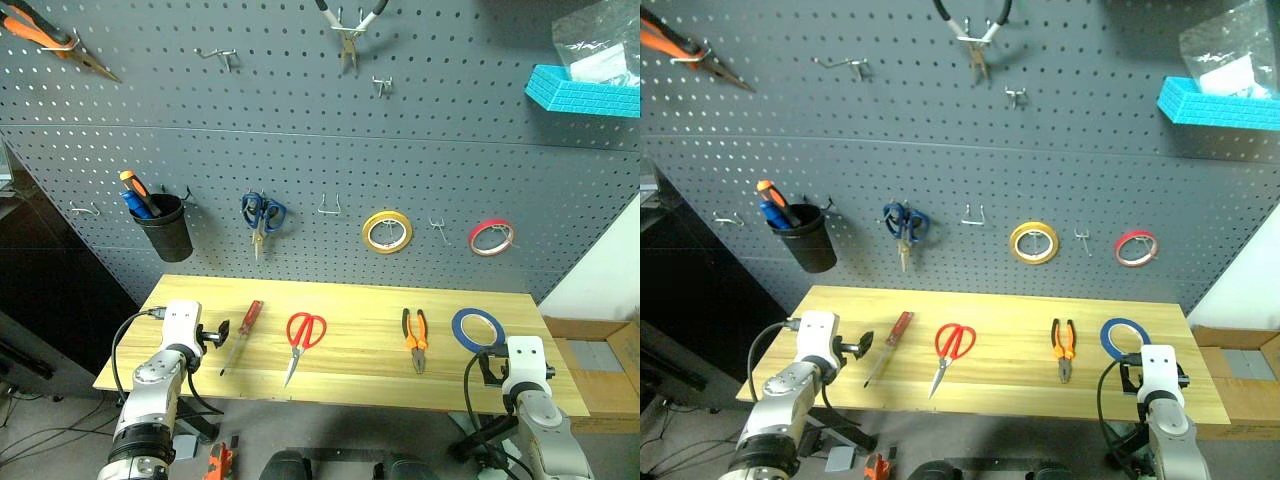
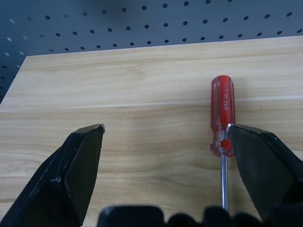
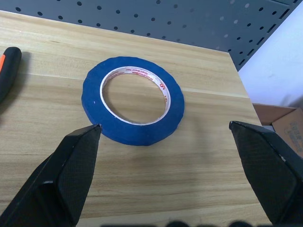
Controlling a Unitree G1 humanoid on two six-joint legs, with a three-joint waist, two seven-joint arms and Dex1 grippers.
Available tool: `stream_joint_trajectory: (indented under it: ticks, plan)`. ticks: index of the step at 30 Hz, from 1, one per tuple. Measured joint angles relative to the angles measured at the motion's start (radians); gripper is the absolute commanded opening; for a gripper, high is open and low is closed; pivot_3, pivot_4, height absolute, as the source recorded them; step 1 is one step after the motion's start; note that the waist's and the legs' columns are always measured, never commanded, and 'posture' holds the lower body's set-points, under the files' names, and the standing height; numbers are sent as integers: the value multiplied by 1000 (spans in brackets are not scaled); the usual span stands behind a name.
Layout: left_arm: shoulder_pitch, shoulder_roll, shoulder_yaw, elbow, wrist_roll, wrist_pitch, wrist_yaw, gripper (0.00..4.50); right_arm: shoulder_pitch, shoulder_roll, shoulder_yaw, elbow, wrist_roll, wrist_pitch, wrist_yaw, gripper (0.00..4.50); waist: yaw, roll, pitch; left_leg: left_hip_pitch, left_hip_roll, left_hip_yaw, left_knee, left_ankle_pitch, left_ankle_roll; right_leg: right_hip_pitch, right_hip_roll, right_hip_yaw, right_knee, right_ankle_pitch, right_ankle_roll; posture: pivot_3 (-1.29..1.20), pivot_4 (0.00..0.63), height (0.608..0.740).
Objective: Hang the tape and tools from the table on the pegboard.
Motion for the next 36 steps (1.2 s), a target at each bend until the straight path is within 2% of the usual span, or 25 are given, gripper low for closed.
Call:
stream_joint_trajectory:
  ticks: [7, 12, 15, 19, 22, 28, 33, 36]
  plan:
    - [2, -3, -7, -48, -5, 27, -15, 4482, 8, -14, 9, -53, -4, 23, 26, 4500, 0, 0, 0, 0, 0, 0, 0, 0, 0, 0, 0, 0, 0, 0, 0, 59, 0, 740]
    - [2, -31, -83, -179, -78, 144, -187, 4482, -33, -19, 26, -131, 42, 116, 115, 4500, -1, 0, 0, 0, 0, 0, 0, 0, 0, 0, 0, 0, -1, 0, 0, 54, 0, 740]
    - [-19, -36, -173, -261, -110, 209, -312, 4482, -94, -51, 41, -139, 81, 186, 199, 4500, -3, 1, 2, 0, -1, 0, 0, 0, 0, 0, 0, 0, -1, 0, -1, 57, 40, 740]
    - [-134, -50, -294, -301, -125, 258, -454, 4482, -215, -125, 49, -99, 120, 279, 305, 4500, -3, 4, 21, 1, -1, 0, 0, 1, 1, 2, 1, 0, -2, 0, 0, 63, 101, 740]
    - [-233, -86, -363, -271, -124, 252, -538, 4482, -294, -161, 53, -28, 122, 319, 353, 4500, -3, 8, 36, -1, -1, 0, 0, 0, 2, 2, 2, 0, -6, 0, -1, 60, 139, 740]
    - [-357, -188, -429, -81, -100, 173, -613, 4482, -428, -203, 46, 142, 149, 385, 417, 4500, -6, 10, 93, -4, -2, 1, -6, -1, 5, 0, 2, 2, -12, 3, -2, 55, 212, 740]
    - [-398, -242, -497, 44, -33, 63, -644, 4482, -506, -221, 35, 254, 164, 429, 441, 4500, -6, 8, 122, -7, -3, 2, -13, -3, 7, -3, 1, 2, -17, 0, 1, 51, 226, 740]
    - [-422, -287, -517, 95, -6, 14, -654, 4482, -551, -222, 20, 326, 180, 448, 450, 4500, -5, 7, 129, -16, -3, 1, -13, -4, 9, -11, 0, 1, -17, 0, 1, 52, 233, 740]
